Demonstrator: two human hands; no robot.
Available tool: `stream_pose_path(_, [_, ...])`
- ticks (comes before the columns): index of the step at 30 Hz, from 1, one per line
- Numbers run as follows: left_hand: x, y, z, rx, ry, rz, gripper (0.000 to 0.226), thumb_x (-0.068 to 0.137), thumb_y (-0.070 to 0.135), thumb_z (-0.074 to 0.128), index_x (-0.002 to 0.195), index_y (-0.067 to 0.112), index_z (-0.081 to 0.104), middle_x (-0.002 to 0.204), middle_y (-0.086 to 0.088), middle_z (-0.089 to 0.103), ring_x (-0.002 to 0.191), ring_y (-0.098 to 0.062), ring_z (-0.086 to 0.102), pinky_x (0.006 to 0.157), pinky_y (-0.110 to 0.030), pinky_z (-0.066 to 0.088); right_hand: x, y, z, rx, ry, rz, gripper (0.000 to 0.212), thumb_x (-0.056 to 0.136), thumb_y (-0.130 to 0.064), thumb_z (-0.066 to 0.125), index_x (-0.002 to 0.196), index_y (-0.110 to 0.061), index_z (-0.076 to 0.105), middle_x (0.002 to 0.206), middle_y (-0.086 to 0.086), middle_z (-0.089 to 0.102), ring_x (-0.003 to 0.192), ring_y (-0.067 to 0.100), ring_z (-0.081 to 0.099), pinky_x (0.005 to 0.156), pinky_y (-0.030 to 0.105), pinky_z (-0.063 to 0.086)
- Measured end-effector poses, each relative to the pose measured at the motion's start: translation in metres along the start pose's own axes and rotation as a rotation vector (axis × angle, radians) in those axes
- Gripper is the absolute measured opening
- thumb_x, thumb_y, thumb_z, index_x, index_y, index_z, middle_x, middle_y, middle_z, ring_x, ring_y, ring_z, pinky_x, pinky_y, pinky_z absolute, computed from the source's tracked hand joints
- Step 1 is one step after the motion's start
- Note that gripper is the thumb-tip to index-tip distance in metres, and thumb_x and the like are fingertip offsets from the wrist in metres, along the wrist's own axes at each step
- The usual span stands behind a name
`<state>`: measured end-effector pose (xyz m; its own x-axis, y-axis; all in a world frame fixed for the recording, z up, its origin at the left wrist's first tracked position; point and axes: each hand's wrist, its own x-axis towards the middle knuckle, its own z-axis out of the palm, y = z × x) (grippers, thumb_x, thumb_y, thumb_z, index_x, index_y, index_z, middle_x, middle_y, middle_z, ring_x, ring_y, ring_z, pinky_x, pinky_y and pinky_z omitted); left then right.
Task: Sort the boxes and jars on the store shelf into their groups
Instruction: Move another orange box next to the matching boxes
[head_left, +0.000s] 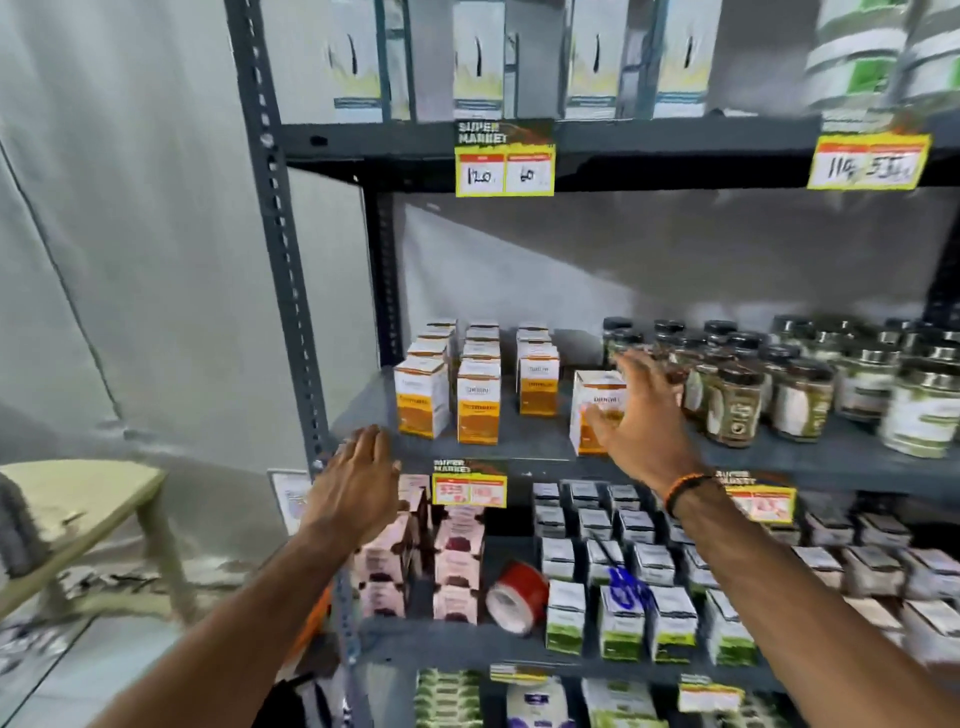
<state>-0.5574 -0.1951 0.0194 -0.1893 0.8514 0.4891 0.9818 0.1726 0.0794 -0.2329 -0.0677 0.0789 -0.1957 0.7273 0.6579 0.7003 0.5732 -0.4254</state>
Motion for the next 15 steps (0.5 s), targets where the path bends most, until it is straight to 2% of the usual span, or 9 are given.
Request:
stream_pose_path(2, [0.002, -0.006, 0.005, -0.003, -0.007, 0.008, 0.052, 0.089, 0.030, 0.051, 0.130, -0.003, 0.049, 0.129, -0.026, 0.058, 0.118, -0.046, 0.056, 0.094, -0.055, 0.050, 0.003, 0.000, 0.005, -0.019, -0.017, 0.021, 0.077, 0.091, -0.040, 0.072, 0.156, -0.015, 0.038, 0.167, 0.003, 0.024, 0.145, 0.027, 0.040, 0.115, 0.037, 0.035])
stream_pose_path(4, [0.004, -0.011, 0.010, 0.028, 0.009, 0.027, 0.054, 0.090, 0.029, 0.052, 0.133, -0.004, 0.049, 0.133, -0.026, 0.057, 0.125, -0.044, 0.052, 0.101, -0.055, 0.046, 0.004, -0.001, 0.010, -0.017, -0.029, 0.045, 0.077, 0.090, -0.044, 0.071, 0.155, -0.017, 0.039, 0.167, 0.002, 0.023, 0.143, 0.028, 0.044, 0.113, 0.043, 0.044])
stream_pose_path(6, [0.006, -0.012, 0.013, 0.046, 0.011, 0.032, 0.058, 0.089, 0.026, 0.061, 0.136, -0.005, 0.049, 0.138, -0.026, 0.055, 0.131, -0.043, 0.049, 0.106, -0.055, 0.043, 0.004, -0.002, 0.015, -0.054, -0.060, 0.077, 0.075, 0.091, -0.049, 0.067, 0.155, -0.021, 0.039, 0.168, 0.000, 0.022, 0.137, 0.028, 0.051, 0.101, 0.046, 0.053])
stream_pose_path(8, [0.008, -0.012, 0.016, 0.050, 0.027, 0.028, 0.058, 0.090, 0.025, 0.062, 0.137, -0.005, 0.050, 0.140, -0.027, 0.055, 0.132, -0.043, 0.049, 0.107, -0.055, 0.043, 0.004, -0.001, 0.019, -0.095, -0.079, 0.102, 0.075, 0.093, -0.052, 0.064, 0.156, -0.024, 0.036, 0.168, 0.000, 0.023, 0.129, 0.027, 0.058, 0.091, 0.044, 0.058])
stream_pose_path(15, [0.007, -0.018, 0.031, 0.052, 0.080, 0.013, 0.054, 0.101, 0.029, 0.042, 0.146, -0.001, 0.042, 0.151, -0.024, 0.046, 0.142, -0.037, 0.040, 0.118, -0.050, 0.030, 0.008, -0.009, 0.034, -0.050, -0.063, 0.054, 0.075, 0.092, -0.047, 0.070, 0.154, -0.016, 0.040, 0.161, 0.003, 0.032, 0.133, 0.022, 0.051, 0.101, 0.035, 0.050])
